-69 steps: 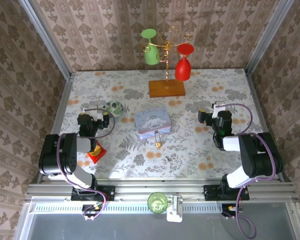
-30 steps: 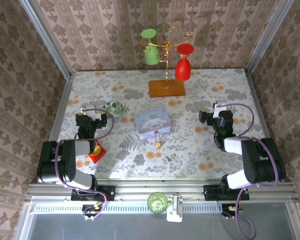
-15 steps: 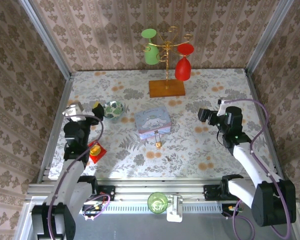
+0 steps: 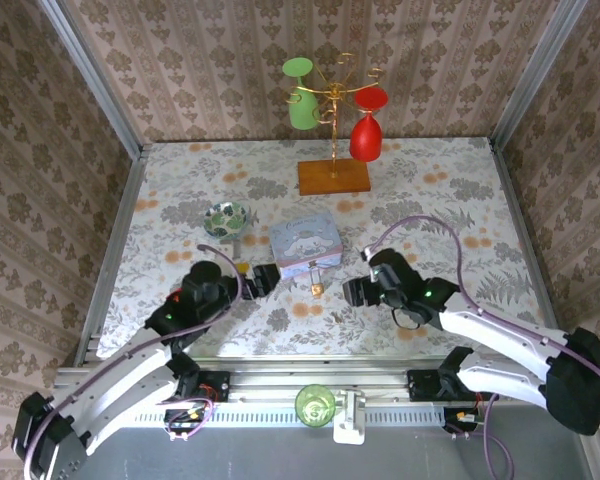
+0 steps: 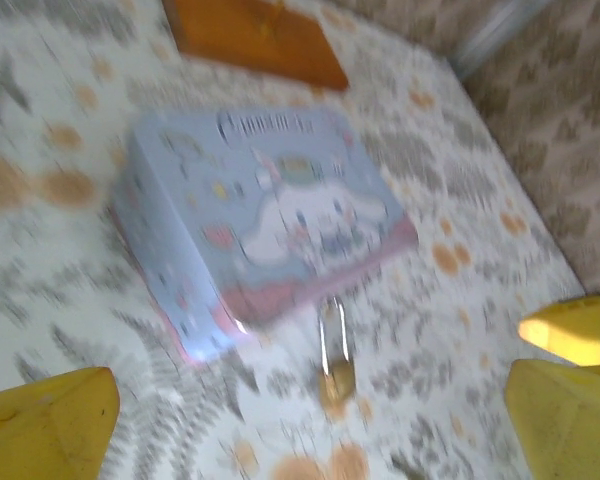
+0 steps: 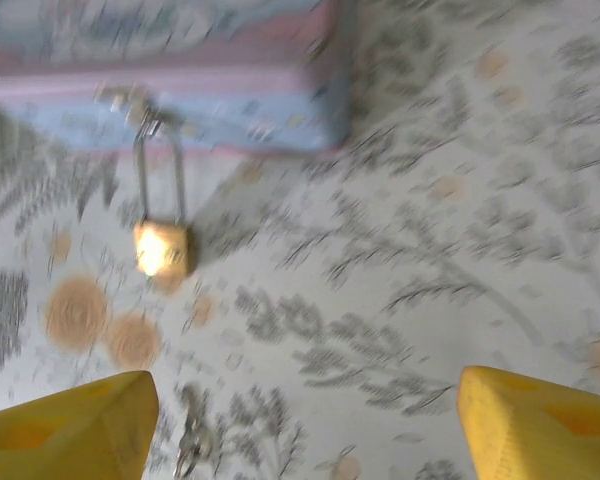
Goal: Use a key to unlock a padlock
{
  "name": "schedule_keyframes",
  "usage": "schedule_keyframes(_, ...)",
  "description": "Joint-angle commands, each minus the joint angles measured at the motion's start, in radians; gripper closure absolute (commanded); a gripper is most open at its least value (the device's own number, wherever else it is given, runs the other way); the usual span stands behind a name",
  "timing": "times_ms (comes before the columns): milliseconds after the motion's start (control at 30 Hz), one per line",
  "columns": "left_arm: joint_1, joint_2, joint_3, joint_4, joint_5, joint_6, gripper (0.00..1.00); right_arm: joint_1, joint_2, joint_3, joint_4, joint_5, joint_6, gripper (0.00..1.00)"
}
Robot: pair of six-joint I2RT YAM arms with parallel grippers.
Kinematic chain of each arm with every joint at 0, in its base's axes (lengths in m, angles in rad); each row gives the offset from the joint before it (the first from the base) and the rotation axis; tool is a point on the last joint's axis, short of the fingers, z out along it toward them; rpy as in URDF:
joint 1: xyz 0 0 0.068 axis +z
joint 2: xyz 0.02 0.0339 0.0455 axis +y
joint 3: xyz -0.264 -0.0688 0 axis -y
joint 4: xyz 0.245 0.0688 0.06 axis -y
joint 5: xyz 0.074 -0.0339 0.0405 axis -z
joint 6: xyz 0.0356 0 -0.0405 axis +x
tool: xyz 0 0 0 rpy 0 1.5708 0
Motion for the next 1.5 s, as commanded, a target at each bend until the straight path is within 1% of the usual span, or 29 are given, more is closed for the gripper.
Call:
schedule_keyframes(0,-0.128,0.021,0.013,-0.033,-0.108,-0.109,0.00,0.080,0.062,0.021,-0.051,0.046,0.054,0.28)
schedule_keyframes(67,-0.221,0.046,0.000,-0.007,-0.170,-0.149,0.00,0.132,0.094,0.024,-0.037,0.049,0.078,0.43)
schedule_keyframes(133,-0.281,0.079,-0.017,0.035,-0.204,-0.184,0.00,0.172,0.119,0.018,-0.003,0.050,0.097,0.51)
schedule_keyframes(233,-0.341,0.136,-0.038,0.096,-0.240,-0.234,0.00,0.212,0.185,0.030,0.031,0.040,0.093,0.67)
schedule_keyframes(333,-0.385,0.194,-0.049,0.165,-0.259,-0.251,0.00,0.249,0.251,0.060,0.030,0.044,0.088,0.68)
schedule_keyframes(500,-0.409,0.242,-0.051,0.204,-0.240,-0.259,0.00,0.286,0.341,0.086,0.032,0.088,0.094,0.70)
schedule_keyframes(667,-0.417,0.237,-0.069,0.213,-0.259,-0.277,0.00,0.291,0.396,0.108,-0.010,0.128,0.130,0.72)
schedule_keyframes(767,-0.420,0.221,-0.075,0.206,-0.272,-0.282,0.00,0.311,0.397,0.107,-0.029,0.175,0.140,0.72)
schedule_keyframes(867,-0.422,0.207,-0.086,0.204,-0.288,-0.292,0.00,0.315,0.389,0.092,-0.014,0.176,0.143,0.73)
schedule_keyframes(933,-0.422,0.201,-0.090,0.204,-0.292,-0.292,0.00,0.316,0.395,0.090,-0.013,0.170,0.143,0.76)
schedule_keyframes(1033,-0.422,0.194,-0.088,0.193,-0.293,-0.292,0.00,0.323,0.398,0.085,-0.008,0.167,0.148,0.83)
schedule_keyframes(1067,-0.422,0.191,-0.089,0.189,-0.296,-0.293,0.00,0.327,0.398,0.082,-0.005,0.165,0.155,0.84)
schedule_keyframes(1200,-0.422,0.189,-0.089,0.178,-0.318,-0.308,0.00,0.327,0.387,0.024,0.085,0.135,0.201,0.90)
schedule_keyframes(1233,-0.422,0.189,-0.089,0.178,-0.320,-0.313,0.00,0.326,0.388,0.021,0.085,0.139,0.203,0.92)
schedule_keyframes(1267,-0.422,0.191,-0.090,0.181,-0.321,-0.318,0.00,0.327,0.387,0.023,0.075,0.147,0.203,0.98)
schedule_keyframes(1300,-0.422,0.195,-0.089,0.183,-0.322,-0.320,0.00,0.327,0.383,0.024,0.073,0.150,0.199,1.00)
schedule_keyframes(1367,-0.424,0.211,-0.088,0.194,-0.316,-0.324,0.00,0.326,0.363,0.019,0.084,0.147,0.191,1.00)
schedule_keyframes(1467,-0.427,0.249,-0.083,0.213,-0.313,-0.350,0.00,0.314,0.337,0.014,0.105,0.110,0.173,1.00)
